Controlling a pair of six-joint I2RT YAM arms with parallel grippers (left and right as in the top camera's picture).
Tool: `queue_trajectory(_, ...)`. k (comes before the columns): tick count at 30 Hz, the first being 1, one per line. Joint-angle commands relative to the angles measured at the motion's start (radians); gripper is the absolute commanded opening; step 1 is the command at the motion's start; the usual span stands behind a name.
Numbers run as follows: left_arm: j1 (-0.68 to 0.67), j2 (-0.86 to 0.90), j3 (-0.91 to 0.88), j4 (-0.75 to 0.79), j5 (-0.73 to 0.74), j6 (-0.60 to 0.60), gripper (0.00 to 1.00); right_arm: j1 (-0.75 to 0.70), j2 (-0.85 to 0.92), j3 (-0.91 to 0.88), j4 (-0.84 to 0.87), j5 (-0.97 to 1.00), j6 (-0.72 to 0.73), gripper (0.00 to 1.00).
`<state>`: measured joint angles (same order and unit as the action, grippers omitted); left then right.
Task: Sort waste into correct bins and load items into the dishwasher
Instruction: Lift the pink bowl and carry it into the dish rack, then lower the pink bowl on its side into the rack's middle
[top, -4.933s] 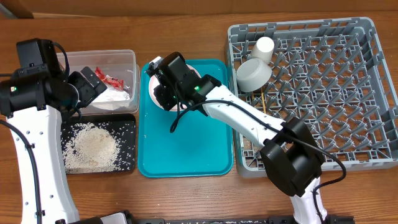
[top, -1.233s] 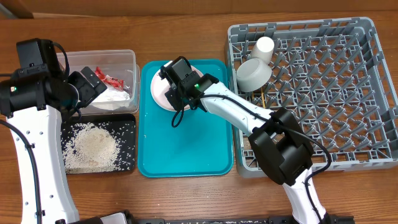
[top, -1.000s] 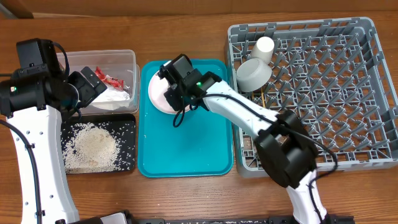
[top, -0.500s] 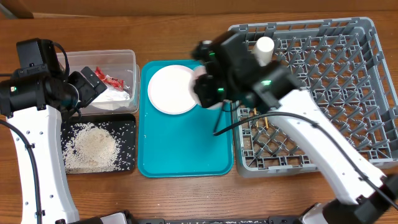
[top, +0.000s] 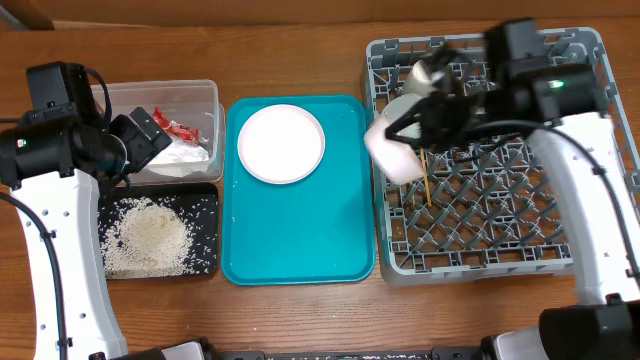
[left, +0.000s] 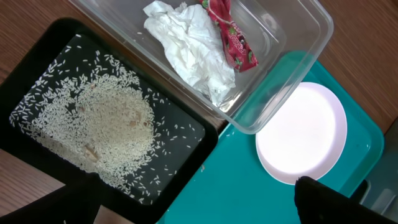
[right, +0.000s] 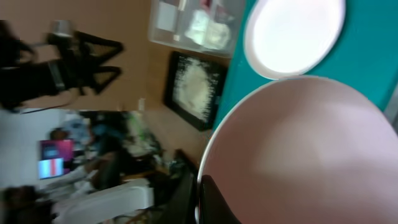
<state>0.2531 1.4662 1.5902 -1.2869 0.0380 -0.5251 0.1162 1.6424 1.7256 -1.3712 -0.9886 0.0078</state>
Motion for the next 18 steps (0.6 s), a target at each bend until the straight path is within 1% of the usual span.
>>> queue_trajectory(1, 0.002, 0.005, -0.002, 0.001, 0.003, -0.003, 1.0, -0.088, -0.031, -0.101, -0.015, -0.332, -0.166, 0.04)
queue_trajectory(3, 0.002, 0.005, -0.002, 0.001, 0.003, -0.003, 1.0, -0.134, -0.031, -0.188, -0.014, -0.426, -0.227, 0.04)
queue_trajectory(8, 0.002, 0.005, -0.002, 0.001, 0.003, -0.003, 1.0, -0.227, -0.029, -0.419, 0.024, -0.579, -0.379, 0.04)
queue_trajectory(11, 0.002, 0.005, -0.002, 0.001, 0.004, -0.003, 1.0, -0.284, -0.028, -0.557, 0.125, -0.581, -0.382, 0.04)
queue_trajectory(15, 0.002, 0.005, -0.002, 0.001, 0.003, -0.003, 1.0, -0.332, -0.026, -0.692, 0.267, -0.581, -0.381, 0.04)
queue_trajectory(18, 0.002, 0.005, -0.002, 0.001, 0.003, -0.003, 1.0, -0.351, -0.026, -0.757, 0.359, -0.581, -0.374, 0.04)
